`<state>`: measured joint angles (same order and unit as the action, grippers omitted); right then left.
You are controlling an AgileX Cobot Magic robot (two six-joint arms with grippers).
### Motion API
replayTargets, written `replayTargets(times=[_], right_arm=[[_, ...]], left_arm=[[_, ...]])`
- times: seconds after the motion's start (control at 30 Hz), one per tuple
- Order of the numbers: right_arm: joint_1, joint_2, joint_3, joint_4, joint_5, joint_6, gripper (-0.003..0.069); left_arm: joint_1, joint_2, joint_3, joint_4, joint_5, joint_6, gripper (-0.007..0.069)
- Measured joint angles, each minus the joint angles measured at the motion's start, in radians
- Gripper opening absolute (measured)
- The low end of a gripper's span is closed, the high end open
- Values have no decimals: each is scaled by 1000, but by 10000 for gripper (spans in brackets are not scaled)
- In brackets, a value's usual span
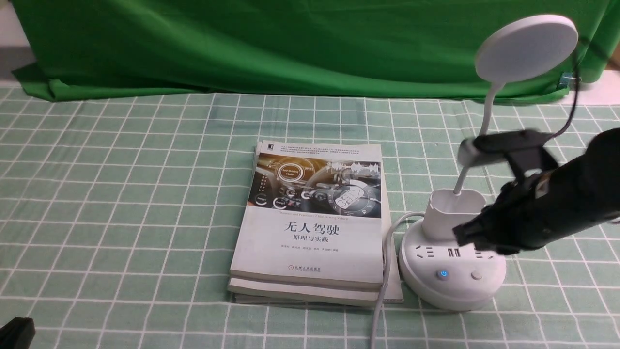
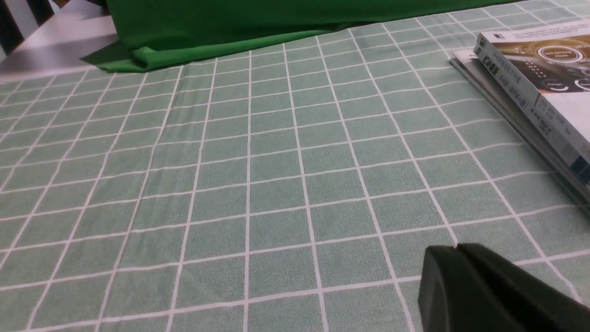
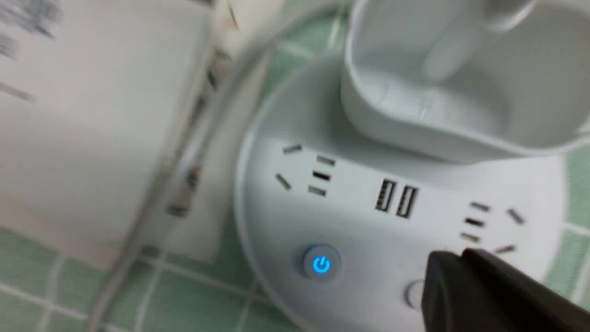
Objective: Turn off the desk lamp on the blue coffee tablecloth by hand.
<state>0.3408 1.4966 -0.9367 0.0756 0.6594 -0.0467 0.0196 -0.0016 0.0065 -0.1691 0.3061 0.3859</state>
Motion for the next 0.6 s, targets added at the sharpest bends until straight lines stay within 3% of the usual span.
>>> replayTargets(times=[0.6], right_arm=[[0,-646,330,4,32,47,45]], left_arm=[[0,0,0,0,0,0,0]])
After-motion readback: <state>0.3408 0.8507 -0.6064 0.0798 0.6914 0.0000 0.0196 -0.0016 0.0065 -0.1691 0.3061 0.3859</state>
